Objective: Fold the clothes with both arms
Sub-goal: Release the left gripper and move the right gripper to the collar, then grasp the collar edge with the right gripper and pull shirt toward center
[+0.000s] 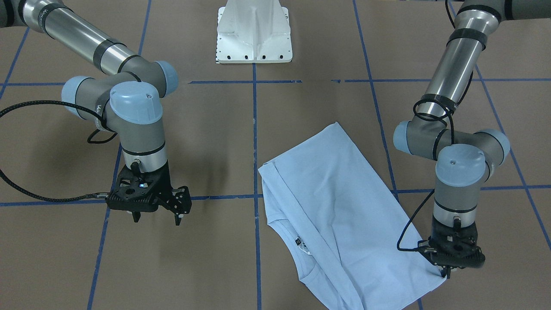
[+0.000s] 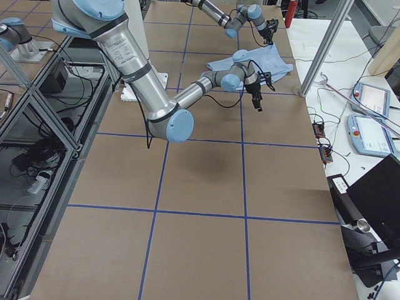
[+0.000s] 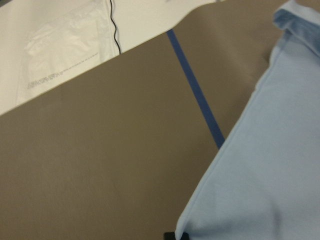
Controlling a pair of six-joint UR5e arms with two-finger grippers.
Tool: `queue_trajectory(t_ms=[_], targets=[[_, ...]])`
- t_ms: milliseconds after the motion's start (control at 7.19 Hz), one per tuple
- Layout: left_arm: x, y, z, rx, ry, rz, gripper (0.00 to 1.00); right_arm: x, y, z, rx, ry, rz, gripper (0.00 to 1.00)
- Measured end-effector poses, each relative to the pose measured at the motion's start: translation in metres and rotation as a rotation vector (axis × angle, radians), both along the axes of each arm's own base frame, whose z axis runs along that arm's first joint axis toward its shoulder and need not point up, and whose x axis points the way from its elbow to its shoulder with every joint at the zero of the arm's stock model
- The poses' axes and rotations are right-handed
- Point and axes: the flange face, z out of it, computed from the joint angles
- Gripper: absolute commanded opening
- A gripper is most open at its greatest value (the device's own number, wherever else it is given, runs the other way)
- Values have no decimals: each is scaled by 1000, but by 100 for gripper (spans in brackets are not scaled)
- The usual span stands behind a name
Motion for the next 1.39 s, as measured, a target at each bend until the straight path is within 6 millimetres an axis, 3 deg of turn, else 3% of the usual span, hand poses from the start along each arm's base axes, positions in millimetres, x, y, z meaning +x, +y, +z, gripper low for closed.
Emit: queue_trajectory(t_ms=[278, 417, 695, 1112, 1391], targets=[[-14, 11, 0, 48, 49, 5, 100, -15, 0, -25, -29, -58, 45, 96], [-18, 22, -11, 69, 98, 30, 100, -39, -2, -51, -71, -114, 91, 91], [-23, 39, -26, 77, 174, 64, 100, -108, 0, -103, -166, -211, 190, 82], [-23, 45, -30, 75, 202, 61, 100, -199, 22, -116, -171, -227, 218, 73], [-22, 46, -30, 74, 202, 63, 100, -231, 36, -114, -148, -199, 212, 67]])
